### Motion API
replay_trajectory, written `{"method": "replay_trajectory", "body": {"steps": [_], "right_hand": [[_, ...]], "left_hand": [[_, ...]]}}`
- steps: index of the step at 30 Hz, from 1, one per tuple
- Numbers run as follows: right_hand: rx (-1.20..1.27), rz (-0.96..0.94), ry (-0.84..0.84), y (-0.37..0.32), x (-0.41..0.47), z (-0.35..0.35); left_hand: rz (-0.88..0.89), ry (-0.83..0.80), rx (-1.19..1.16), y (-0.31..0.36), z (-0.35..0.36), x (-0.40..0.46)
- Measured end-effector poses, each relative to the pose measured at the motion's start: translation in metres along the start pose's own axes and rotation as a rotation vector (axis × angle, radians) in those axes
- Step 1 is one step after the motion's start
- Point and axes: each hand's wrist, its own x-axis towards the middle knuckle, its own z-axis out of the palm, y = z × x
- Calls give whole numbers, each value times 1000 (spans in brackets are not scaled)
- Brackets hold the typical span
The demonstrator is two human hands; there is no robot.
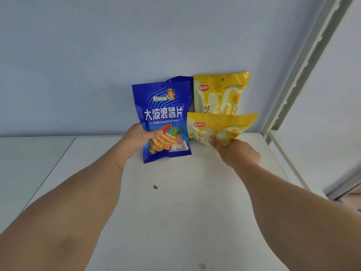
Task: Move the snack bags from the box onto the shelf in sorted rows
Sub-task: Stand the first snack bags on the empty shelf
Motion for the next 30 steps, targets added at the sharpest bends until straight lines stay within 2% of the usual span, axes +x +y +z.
{"method": "replay_trajectory", "body": {"steps": [13,18,24,30], "right_hand": [[143,68,45,-23,40,-25],[297,120,192,-29,54,-19],[430,28,328,-28,63,-1],[539,-40,248,-18,70,4]], "left_hand": [[19,-20,33,10,0,18],[48,25,43,8,3,30],[82,73,28,0,3,32],[95,158,66,-7,5,30]]}}
